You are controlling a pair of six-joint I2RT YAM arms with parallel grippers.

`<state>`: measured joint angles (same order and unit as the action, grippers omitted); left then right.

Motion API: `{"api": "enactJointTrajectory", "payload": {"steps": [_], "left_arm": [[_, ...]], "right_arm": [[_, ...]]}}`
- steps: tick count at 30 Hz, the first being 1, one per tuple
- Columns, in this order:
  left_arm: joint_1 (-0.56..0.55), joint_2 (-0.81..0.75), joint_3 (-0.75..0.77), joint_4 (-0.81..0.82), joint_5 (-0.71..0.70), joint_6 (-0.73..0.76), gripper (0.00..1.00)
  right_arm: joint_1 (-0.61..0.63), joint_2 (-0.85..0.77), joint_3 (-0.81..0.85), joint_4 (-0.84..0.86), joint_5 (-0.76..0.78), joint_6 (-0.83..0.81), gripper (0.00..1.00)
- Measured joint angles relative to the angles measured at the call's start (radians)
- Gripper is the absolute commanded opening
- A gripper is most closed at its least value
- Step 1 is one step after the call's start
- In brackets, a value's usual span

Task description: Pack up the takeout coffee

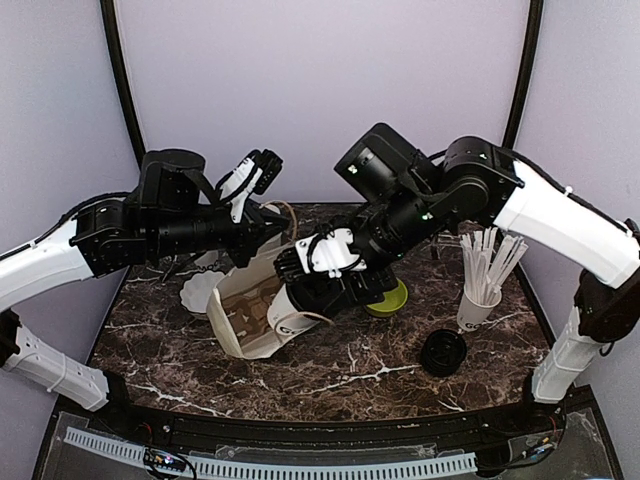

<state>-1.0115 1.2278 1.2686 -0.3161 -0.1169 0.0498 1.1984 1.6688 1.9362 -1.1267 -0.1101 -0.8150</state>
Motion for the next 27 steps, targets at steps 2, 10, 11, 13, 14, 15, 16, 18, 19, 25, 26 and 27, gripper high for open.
{"api": "enactJointTrajectory", "payload": {"steps": [2, 10, 11, 13, 14, 15, 16, 18, 19, 25, 26, 27], "left_arm": [[0.000, 0.000, 0.000, 0.011, 0.005, 0.007, 0.00], [0.000, 0.000, -0.018, 0.030, 0.023, 0.019, 0.23], [0.000, 0.000, -0.020, 0.029, 0.024, 0.016, 0.29], [0.000, -0.002, -0.021, 0.026, 0.025, 0.020, 0.42], [0.000, -0.006, -0.021, 0.022, 0.026, 0.019, 0.46], [0.000, -0.011, -0.021, 0.019, 0.026, 0.016, 0.53], [0.000, -0.016, -0.021, 0.013, 0.026, 0.020, 0.56], [0.000, -0.034, -0.021, -0.003, 0.027, 0.008, 0.64], [0.000, -0.045, -0.020, -0.014, 0.028, 0.003, 0.72], [0.000, -0.111, 0.008, -0.115, 0.029, -0.028, 0.84], [0.000, -0.129, 0.011, -0.129, 0.021, -0.031, 0.86], [0.000, -0.148, 0.011, -0.145, 0.001, -0.035, 0.87]], "right_arm": [[0.036, 0.013, 0.001, -0.003, 0.007, 0.000, 0.53], [0.093, 0.039, 0.001, -0.005, 0.039, 0.000, 0.52], [0.093, 0.040, 0.001, -0.005, 0.042, 0.000, 0.52], [0.095, 0.045, 0.001, -0.004, 0.046, 0.001, 0.52], [0.096, 0.050, 0.004, -0.005, 0.049, 0.002, 0.52], [0.099, 0.056, 0.010, -0.006, 0.051, 0.002, 0.52], [0.103, 0.067, 0.021, -0.005, 0.052, 0.002, 0.52], [0.114, 0.091, 0.045, -0.003, 0.055, 0.003, 0.52], [0.122, 0.105, 0.059, -0.002, 0.055, 0.003, 0.52], [0.157, 0.180, 0.141, 0.004, 0.053, 0.006, 0.52], [0.160, 0.190, 0.156, 0.005, 0.051, 0.008, 0.52], [0.163, 0.204, 0.179, 0.005, 0.050, 0.009, 0.51]]}}
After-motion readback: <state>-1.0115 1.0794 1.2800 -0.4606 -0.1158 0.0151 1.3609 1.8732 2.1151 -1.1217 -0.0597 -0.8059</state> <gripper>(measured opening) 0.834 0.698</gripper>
